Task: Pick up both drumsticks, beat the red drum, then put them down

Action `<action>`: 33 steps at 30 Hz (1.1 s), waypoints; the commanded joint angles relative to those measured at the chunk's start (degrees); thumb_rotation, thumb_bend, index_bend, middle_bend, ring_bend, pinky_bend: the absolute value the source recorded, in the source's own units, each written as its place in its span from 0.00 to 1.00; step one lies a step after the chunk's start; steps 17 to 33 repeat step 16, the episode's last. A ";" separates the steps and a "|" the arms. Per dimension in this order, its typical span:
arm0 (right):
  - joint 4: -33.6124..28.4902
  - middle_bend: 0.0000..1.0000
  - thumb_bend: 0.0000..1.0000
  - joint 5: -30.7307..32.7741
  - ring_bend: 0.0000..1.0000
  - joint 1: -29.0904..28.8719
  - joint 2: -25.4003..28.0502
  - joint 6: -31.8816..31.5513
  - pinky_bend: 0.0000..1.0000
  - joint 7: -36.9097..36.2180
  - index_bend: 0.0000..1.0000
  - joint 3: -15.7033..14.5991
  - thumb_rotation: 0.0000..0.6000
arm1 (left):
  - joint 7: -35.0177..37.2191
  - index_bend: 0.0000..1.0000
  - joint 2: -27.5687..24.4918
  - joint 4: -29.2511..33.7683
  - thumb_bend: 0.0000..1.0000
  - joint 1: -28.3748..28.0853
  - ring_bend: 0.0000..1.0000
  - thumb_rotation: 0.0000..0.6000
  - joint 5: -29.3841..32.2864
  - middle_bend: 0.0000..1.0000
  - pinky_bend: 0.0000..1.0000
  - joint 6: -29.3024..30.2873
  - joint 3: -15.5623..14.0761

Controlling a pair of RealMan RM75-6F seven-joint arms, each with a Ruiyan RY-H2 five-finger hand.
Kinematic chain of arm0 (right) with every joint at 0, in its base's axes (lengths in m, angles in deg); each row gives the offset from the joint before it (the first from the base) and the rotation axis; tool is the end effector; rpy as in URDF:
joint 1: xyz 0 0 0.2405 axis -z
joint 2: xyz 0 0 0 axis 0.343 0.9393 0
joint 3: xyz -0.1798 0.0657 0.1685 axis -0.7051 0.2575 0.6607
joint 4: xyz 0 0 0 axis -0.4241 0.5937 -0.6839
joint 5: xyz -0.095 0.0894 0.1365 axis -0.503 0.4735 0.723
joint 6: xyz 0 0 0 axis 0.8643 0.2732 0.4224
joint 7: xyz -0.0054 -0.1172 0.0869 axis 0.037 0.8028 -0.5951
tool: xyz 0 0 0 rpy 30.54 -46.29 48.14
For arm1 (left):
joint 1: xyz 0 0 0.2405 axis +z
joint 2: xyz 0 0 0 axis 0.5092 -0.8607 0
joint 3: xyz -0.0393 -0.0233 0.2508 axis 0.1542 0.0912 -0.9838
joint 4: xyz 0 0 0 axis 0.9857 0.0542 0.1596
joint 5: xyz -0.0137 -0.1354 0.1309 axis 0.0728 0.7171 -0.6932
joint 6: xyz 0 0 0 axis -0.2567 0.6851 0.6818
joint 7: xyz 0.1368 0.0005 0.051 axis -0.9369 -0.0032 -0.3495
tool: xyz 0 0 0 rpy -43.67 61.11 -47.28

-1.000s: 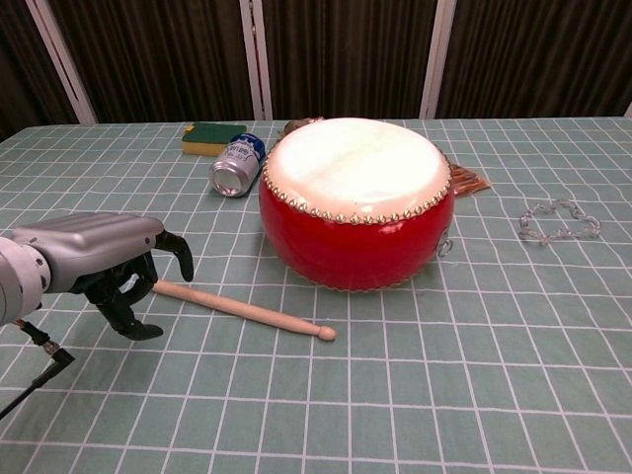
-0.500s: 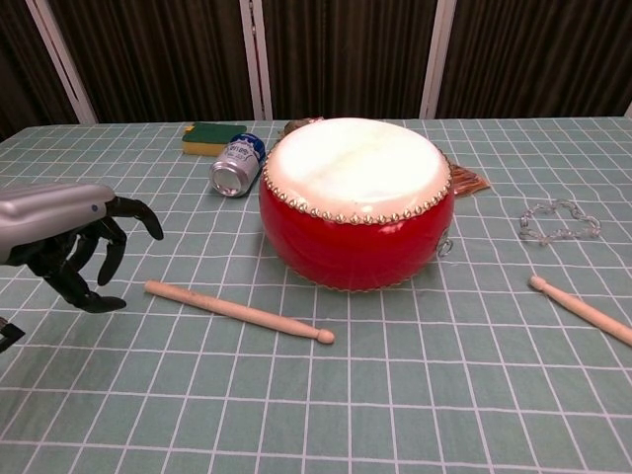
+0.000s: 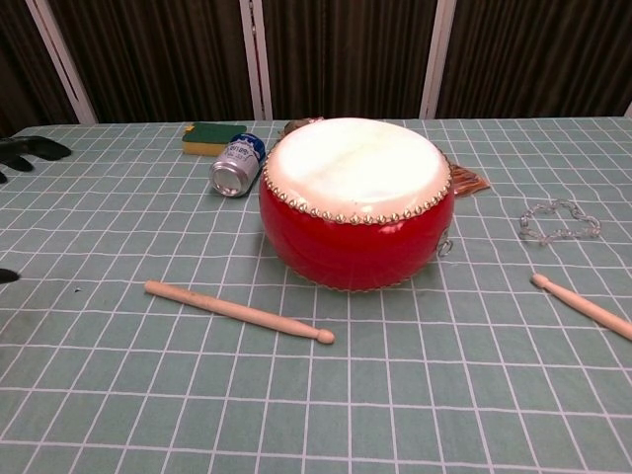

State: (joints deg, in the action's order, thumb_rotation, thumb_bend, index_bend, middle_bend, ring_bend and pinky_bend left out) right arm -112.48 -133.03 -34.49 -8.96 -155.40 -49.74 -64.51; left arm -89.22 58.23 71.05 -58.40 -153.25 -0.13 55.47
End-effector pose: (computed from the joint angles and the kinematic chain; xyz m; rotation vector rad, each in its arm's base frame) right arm -0.3154 -0.2207 0.1846 1.4947 -0.9646 0.5916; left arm -0.2098 0.2294 0.1048 -1.6682 -1.0022 -0.8306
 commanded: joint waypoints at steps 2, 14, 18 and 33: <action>0.30 0.00 0.31 -3.39 0.00 4.18 0.46 -6.32 0.05 -6.16 0.00 0.27 1.00 | 6.65 0.00 -5.06 -5.25 0.06 6.21 0.00 1.00 -7.13 0.00 0.00 4.78 -4.34; 8.83 0.00 0.31 -10.29 0.00 11.84 -5.27 -20.72 0.03 -19.05 0.00 0.56 1.00 | 15.37 0.00 -5.10 -15.51 0.05 16.27 0.00 1.00 -15.95 0.00 0.00 13.95 -5.89; 9.03 0.00 0.31 -9.95 0.00 11.84 -5.25 -19.54 0.03 -19.33 0.00 0.41 1.00 | 16.76 0.00 -5.26 -15.43 0.05 16.76 0.00 1.00 -15.48 0.00 0.00 13.83 -4.91; 9.03 0.00 0.31 -9.95 0.00 11.84 -5.25 -19.54 0.03 -19.33 0.00 0.41 1.00 | 16.76 0.00 -5.26 -15.43 0.05 16.76 0.00 1.00 -15.48 0.00 0.00 13.83 -4.91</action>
